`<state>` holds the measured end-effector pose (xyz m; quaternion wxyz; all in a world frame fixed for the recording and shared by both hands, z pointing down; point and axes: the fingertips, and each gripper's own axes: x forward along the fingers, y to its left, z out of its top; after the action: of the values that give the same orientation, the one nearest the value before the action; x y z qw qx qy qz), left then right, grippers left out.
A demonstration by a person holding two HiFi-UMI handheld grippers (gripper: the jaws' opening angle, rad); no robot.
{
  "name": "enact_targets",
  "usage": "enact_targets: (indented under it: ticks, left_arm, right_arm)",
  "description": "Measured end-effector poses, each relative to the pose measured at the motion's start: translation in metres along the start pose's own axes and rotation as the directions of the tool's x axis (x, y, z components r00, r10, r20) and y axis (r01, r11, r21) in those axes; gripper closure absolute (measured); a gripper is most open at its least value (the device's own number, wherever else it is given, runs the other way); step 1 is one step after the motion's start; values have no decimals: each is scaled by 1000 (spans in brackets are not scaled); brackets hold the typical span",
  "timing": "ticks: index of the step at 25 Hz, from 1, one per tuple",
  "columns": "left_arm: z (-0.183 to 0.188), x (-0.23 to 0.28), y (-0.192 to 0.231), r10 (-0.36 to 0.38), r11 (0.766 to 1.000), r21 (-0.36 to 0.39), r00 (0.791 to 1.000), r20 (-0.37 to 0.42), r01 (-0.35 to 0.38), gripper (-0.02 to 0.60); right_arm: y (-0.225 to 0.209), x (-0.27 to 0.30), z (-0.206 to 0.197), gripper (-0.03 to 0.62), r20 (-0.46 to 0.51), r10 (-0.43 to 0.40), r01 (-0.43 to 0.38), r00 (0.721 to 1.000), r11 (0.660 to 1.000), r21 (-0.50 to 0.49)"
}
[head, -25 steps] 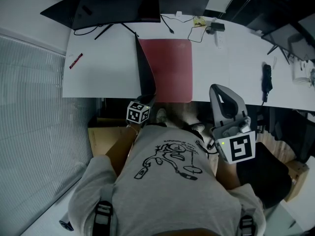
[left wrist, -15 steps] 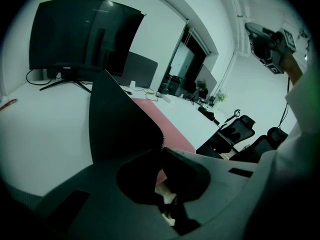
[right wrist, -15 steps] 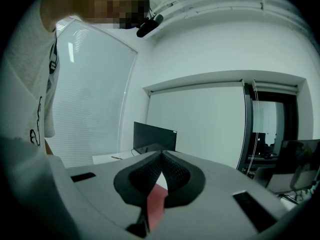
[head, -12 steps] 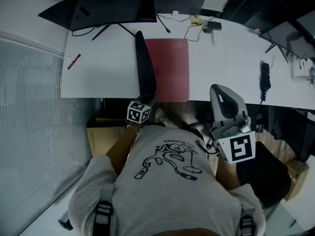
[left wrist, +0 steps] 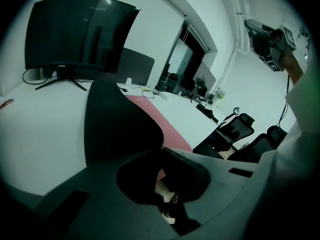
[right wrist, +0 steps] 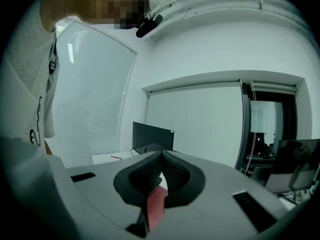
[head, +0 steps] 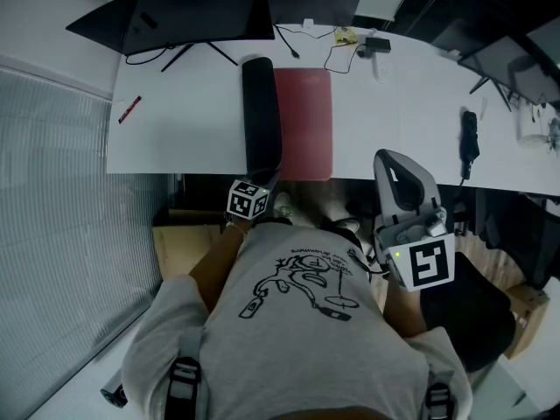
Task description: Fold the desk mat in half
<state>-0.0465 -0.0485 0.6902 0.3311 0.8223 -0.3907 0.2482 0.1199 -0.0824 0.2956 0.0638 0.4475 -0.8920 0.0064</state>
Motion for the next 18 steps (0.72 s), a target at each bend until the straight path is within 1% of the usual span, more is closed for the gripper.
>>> enact_targets:
  ticks: [18]
  left_arm:
    - [0,14,-14,-20,1000,15,999,-29,21,549]
  right_arm:
    - [-14,-9,-5,586,-3,-11,11,1000,1000,5]
